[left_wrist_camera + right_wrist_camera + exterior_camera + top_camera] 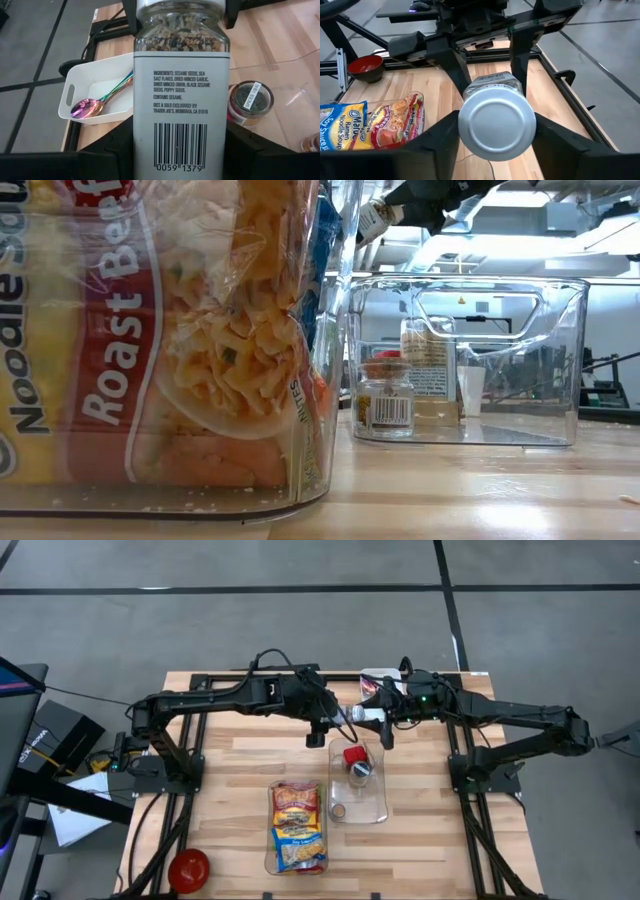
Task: Pick & Place Food Item
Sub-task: Put the white seasoning bottle into the right transparent bin
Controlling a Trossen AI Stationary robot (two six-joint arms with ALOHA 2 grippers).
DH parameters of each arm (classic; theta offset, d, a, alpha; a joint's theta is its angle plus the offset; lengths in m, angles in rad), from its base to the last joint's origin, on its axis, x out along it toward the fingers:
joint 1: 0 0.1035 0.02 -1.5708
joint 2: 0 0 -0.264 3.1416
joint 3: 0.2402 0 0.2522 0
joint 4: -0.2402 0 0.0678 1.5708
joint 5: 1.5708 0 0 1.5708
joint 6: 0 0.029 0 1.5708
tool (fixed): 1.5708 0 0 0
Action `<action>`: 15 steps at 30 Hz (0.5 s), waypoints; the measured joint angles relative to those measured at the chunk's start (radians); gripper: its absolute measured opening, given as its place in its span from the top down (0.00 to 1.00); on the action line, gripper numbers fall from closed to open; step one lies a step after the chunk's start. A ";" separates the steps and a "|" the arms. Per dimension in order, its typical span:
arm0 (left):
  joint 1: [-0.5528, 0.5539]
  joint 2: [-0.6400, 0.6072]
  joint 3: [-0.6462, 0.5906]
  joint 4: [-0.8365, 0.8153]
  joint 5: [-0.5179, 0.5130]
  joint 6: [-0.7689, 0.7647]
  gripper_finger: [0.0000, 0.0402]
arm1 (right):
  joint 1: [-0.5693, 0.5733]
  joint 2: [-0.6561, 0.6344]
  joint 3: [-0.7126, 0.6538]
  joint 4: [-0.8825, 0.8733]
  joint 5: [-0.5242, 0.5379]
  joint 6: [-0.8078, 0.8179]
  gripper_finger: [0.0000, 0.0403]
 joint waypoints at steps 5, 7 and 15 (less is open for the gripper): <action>0.000 0.000 0.000 -0.001 0.001 -0.011 0.53 | 0.007 0.000 0.000 -0.002 -0.005 0.003 0.53; 0.000 0.000 0.000 -0.003 0.001 -0.021 0.53 | 0.009 0.000 0.000 -0.003 -0.010 0.005 0.53; 0.000 0.000 0.000 -0.002 0.002 -0.026 0.53 | 0.009 0.000 0.000 -0.004 -0.021 0.019 0.53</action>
